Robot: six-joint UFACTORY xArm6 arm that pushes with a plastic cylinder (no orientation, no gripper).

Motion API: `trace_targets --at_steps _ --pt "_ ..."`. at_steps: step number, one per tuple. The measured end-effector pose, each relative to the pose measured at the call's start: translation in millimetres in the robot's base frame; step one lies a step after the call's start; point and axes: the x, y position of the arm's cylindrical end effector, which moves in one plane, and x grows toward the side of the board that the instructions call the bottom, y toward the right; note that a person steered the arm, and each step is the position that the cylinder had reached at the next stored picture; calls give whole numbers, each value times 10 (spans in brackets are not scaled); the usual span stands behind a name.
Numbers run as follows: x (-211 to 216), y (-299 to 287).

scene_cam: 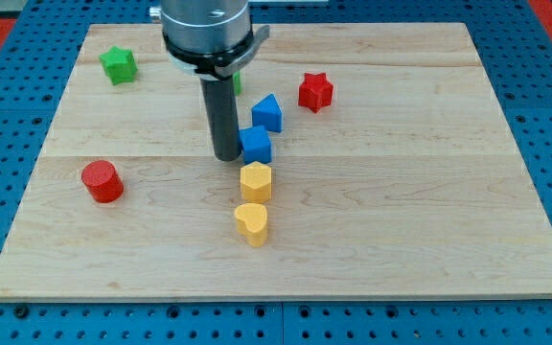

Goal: Move the red circle to the right of the red star

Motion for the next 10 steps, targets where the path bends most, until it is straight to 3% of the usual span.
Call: trace_targets --at_steps 3,5,6,8,10 --pt "340 -679" --pt "99 -1530" --pt "397 -1632" --pt "1005 -969" --pt "1249 -1337"
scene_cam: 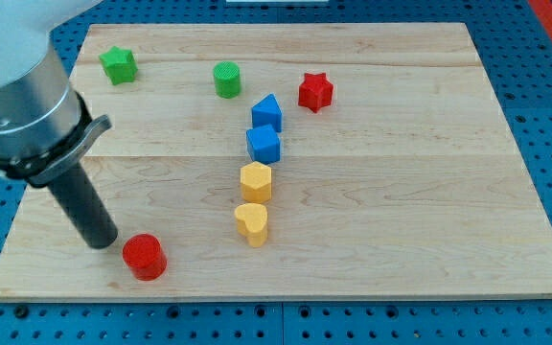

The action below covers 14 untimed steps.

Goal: Move the red circle to the right of the red star

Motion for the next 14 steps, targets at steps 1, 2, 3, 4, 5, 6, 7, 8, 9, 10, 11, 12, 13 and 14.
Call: trace_targets --at_steps 1,2,3,4,5,6,7,8,9,10,11,12,13,14 --pt "223 441" --pt "224 1125" --pt "224 1675" --pt "259 2030" --pt "307 2317" --pt "307 2799" --pt "254 3020" --pt "-53 2963" --pt "-325 2879" --pt "-281 2702" --pt "-395 2637" --pt "-737 2706" --pt "-1017 2709" --pt "-1311 2709"
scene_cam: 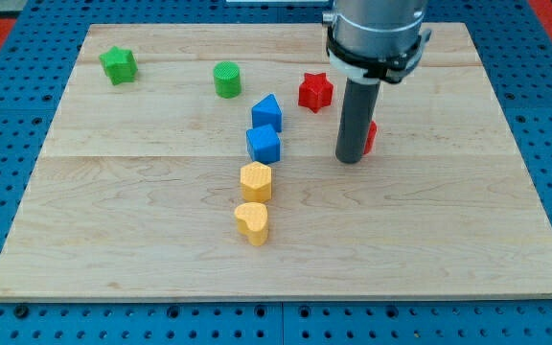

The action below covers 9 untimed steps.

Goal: Move the red circle to the right of the red star

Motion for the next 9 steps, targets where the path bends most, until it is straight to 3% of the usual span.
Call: trace_targets --at_steps 3,4,7,9 --pt "-481 78" --pt "-227 138" --pt "-510 356" --pt "-256 525"
